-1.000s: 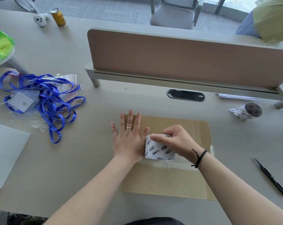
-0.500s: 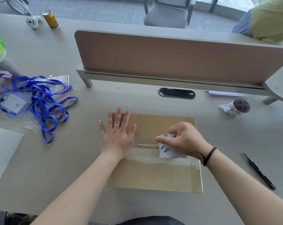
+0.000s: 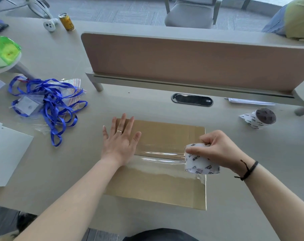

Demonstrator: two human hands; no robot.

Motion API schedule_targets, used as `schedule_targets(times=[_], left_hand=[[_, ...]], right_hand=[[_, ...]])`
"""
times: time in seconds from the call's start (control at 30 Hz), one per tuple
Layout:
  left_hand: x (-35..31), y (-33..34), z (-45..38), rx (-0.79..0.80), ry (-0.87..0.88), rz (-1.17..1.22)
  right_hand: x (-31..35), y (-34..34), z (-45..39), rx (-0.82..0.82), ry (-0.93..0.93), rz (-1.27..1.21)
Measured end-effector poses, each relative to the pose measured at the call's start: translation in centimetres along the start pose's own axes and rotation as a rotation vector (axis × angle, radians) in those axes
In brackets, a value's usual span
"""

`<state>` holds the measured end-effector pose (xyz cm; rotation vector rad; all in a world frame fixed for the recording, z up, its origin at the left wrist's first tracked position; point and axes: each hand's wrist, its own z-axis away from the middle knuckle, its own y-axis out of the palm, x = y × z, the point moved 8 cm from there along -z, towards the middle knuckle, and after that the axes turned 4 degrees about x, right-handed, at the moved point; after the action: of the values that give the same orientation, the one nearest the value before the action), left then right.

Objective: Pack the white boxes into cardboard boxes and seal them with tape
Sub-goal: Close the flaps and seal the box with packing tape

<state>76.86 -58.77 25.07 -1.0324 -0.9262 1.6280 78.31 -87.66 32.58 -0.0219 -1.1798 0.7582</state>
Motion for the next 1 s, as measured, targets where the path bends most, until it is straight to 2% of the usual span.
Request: schedule_targets(times=[0.17, 0.27, 0.47, 0.57, 0.87, 1.0], left_hand=[[0.0, 0.0, 0.0, -0.010, 0.006, 0.010], [0.0, -0.1, 0.0, -0.017, 0.012, 0.009], [0.0, 0.0, 0.0, -0.009, 0.007, -0.045], [0.0, 0.0, 0.0, -0.010, 0.006, -0.065], [-0.4, -0.1, 0.2, 0.035, -0.030, -0.112], [-2.8, -0.1, 1.6, 0.000, 0.058, -0.111]], right_hand=[[3.9, -1.2, 1.2, 0.096, -0.129, -0.176], [4.7, -1.7, 1.6, 0.112, -0.155, -0.133], [-2.4, -4.7, 1.9, -0.060, 0.054, 0.105], [-5.1, -4.4, 2.4, -0.049, 0.133, 0.104], [-6.0, -4.1, 1.4, -0.038, 0.157, 0.169], [-6.5, -4.0, 1.3, -0.020, 0.176, 0.166]])
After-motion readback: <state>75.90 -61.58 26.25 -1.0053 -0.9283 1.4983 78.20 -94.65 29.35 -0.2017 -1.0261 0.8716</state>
